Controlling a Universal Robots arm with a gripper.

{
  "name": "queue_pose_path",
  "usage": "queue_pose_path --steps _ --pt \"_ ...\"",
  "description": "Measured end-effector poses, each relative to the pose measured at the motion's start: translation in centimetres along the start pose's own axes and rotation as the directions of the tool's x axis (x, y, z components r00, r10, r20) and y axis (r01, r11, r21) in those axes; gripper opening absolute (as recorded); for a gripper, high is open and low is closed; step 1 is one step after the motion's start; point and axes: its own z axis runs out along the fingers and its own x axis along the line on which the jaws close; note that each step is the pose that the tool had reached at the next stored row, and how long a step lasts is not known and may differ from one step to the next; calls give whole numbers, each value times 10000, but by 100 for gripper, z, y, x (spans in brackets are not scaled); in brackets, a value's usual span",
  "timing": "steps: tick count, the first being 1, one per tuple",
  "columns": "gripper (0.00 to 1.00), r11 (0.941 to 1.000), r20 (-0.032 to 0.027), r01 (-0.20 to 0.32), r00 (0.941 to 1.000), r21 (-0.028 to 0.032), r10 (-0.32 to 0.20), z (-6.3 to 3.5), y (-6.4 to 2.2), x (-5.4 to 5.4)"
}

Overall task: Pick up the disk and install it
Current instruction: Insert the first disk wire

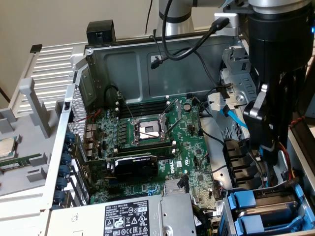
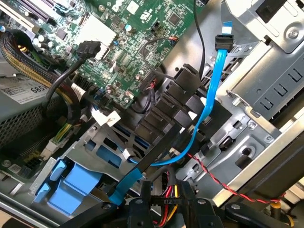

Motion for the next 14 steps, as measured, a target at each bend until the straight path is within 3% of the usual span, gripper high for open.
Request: queue_pose_path --steps 14 --pt "35 10000 9 -5 10000 -13 5 23 21 -8"
